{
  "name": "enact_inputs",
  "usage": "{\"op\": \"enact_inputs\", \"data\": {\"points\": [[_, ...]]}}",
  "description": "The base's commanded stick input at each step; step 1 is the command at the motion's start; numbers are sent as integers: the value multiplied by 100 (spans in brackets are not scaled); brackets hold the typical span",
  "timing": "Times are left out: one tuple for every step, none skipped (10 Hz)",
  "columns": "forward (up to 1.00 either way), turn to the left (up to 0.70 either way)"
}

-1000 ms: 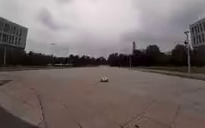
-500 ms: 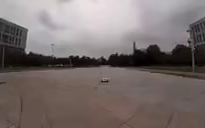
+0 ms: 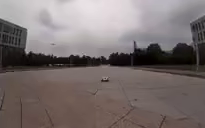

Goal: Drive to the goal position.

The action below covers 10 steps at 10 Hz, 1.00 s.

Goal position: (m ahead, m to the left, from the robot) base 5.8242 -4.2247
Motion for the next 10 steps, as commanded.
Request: {"op": "enact_inputs", "data": {"points": [[100,3],[100,0],[100,0],[100,0],[100,0],[100,0],[100,0],[100,0],[100,0],[100,0]]}}
